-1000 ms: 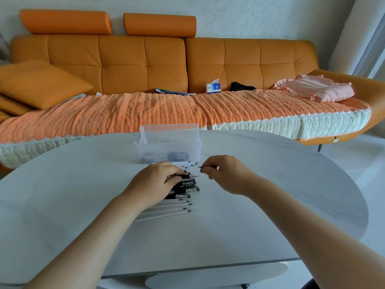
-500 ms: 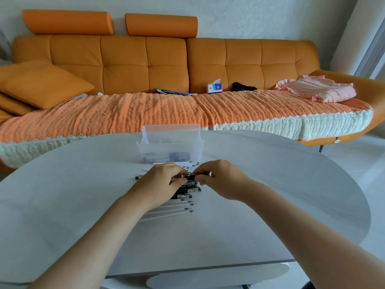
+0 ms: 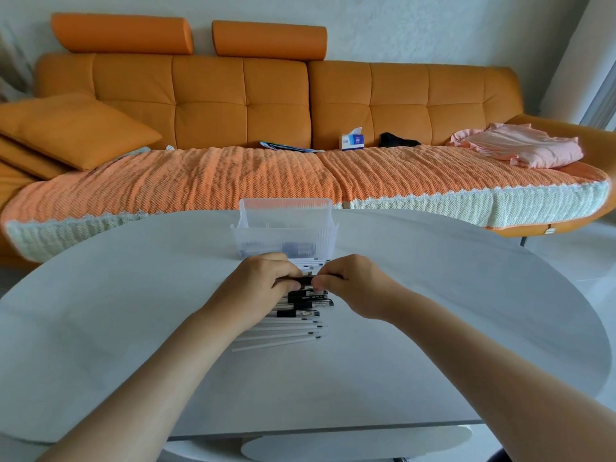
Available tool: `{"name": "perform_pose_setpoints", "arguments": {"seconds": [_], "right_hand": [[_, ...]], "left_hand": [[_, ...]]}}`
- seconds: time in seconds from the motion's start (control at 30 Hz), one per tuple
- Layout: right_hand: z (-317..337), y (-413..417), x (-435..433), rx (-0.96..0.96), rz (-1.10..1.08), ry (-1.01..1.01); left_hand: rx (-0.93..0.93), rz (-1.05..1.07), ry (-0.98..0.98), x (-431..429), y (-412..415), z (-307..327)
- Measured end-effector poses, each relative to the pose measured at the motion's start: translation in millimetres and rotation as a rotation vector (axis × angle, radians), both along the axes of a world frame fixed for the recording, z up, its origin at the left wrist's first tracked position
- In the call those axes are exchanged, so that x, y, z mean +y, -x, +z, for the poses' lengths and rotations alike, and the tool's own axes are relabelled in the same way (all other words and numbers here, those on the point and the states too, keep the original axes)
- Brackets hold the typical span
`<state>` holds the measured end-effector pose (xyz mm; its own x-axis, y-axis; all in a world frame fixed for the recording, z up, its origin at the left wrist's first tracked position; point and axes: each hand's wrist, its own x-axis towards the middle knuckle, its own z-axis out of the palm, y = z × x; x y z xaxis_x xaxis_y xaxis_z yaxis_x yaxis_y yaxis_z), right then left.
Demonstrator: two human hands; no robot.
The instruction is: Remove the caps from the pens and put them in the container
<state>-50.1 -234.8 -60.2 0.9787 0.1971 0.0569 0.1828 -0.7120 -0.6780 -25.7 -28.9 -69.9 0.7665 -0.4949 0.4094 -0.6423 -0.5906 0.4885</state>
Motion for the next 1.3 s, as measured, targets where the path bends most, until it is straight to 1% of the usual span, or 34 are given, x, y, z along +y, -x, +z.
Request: {"name": "perform_pose_setpoints", "arguments": {"seconds": [0.07,0.13,0.23,0.27,0.37,0.5,0.57,0.63,0.7,0.77,0.83,0.93,1.0,1.1,1.3], "right_hand": [[0,-1,5,0.005,0.009,-0.009],[0,-4,8,-0.023,0.005,0.024],[3,-9,11,-0.136,-0.003,0.079],[4,-11,12,-0.169,-0.004,0.078],[5,-14,16,-0.235,-0.01,0.079],[5,-18,31,-0.344,0.035,0.13],[9,-22,37,-0.39,0.062,0.16],[14,-30,39,-0.43,0.048,0.171],[23,-44,38,-0.462,-0.047,0.154],[31,-65,35,-0.496,-0.156,0.175],[38,-87,35,-0.476,-0.22,0.245],[41,-112,38,-0.357,-0.258,0.376],[39,-120,44,-0.245,-0.233,0.429],[36,-125,54,-0.132,-0.143,0.515],[35,-126,55,-0.034,-0.111,0.384]], "left_hand": [[-0.003,0.011,-0.016,3,-1,2],[-0.008,0.042,-0.069,6,0,4],[-0.063,0.129,-0.204,13,-1,9],[-0.064,0.147,-0.222,16,-3,10],[-0.014,0.153,-0.193,26,-7,11],[-0.021,0.129,-0.119,34,-15,14],[-0.078,0.133,-0.097,38,-20,15],[-0.219,0.163,-0.091,42,-27,15],[-0.333,0.227,-0.078,45,-35,16],[-0.373,0.284,-0.043,47,-40,17],[-0.345,0.305,-0.057,48,-44,15],[-0.209,0.288,-0.18,48,-48,5],[-0.126,0.255,-0.254,47,-50,-2],[-0.1,0.235,-0.292,46,-51,-6],[-0.115,0.241,-0.281,45,-51,-6]]}}
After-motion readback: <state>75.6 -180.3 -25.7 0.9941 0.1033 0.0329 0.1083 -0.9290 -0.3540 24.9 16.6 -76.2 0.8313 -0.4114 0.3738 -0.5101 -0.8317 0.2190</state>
